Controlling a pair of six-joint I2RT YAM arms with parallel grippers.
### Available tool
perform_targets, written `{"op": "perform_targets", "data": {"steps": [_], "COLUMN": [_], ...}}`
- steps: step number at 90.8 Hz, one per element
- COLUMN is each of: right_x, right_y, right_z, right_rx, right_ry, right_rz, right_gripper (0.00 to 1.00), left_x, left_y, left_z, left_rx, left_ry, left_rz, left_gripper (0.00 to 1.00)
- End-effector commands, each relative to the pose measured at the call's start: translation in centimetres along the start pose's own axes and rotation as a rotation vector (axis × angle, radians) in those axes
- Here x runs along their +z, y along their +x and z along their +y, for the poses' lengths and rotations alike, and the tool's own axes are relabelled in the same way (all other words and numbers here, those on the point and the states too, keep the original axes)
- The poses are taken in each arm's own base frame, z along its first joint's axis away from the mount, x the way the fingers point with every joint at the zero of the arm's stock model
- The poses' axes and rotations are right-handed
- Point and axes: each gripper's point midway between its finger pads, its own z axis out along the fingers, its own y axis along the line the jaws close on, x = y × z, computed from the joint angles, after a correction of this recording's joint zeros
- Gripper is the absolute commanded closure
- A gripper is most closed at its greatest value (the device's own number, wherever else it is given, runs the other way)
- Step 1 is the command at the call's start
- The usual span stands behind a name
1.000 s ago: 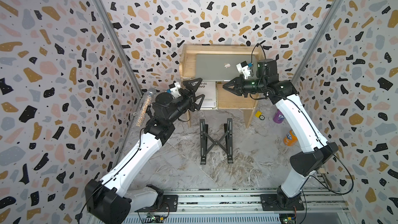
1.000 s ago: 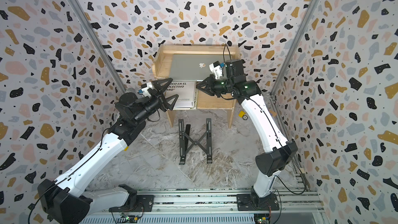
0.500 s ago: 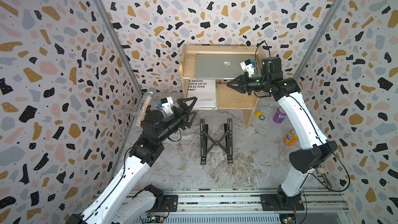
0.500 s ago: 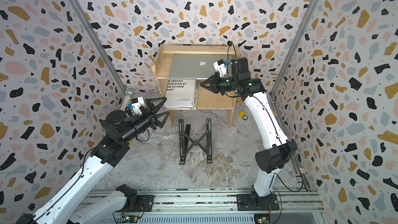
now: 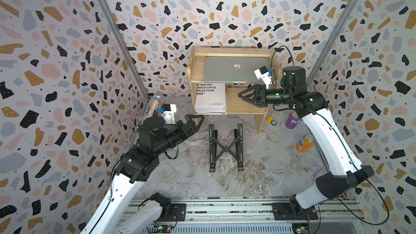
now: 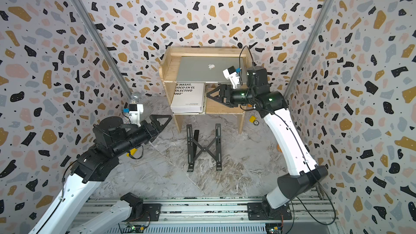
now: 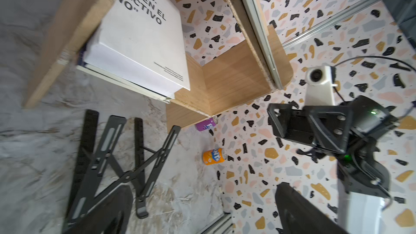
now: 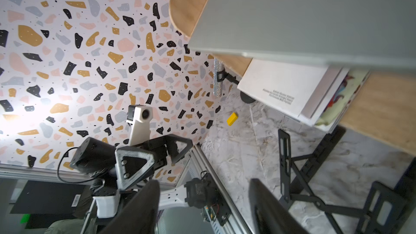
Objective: Close the laptop lid and set it aside
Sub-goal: Reset both arms
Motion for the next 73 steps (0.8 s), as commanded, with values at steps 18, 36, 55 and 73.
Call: {"op": "perform_targets", "data": {"steps": [18, 36, 55, 73], "right_x": [-7.0, -9.3, -11.0, -13.6], "right_y": [7.8, 9.7, 7.8, 8.3], "right_z": [-13.2, -20.9, -24.0, -28.8], "right_rx": [-0.094, -0.233, -0.456, -0.485], "right_ry": [0.701, 0.971, 1.129, 1.209], "right_rz": [-0.084, -0.235, -0.362, -0.427], "right_gripper": [0.00, 0.01, 0.01, 0.01], "left_x": [-4.7, -2.0, 1.3, 2.3], "left_y": [-2.0, -3.4, -3.7, -3.4], "left_z": [5.4, 10.0, 17.2, 22.6], "left_rx": [0.372, 0.580, 0.751, 0.667], "left_ry": [-0.276, -0.417, -0.681, -0.755], "left_rz": [-0.206, -0.343, -0.361, -0.373], "left_gripper": [0.00, 0.00, 0.00, 0.00]}}
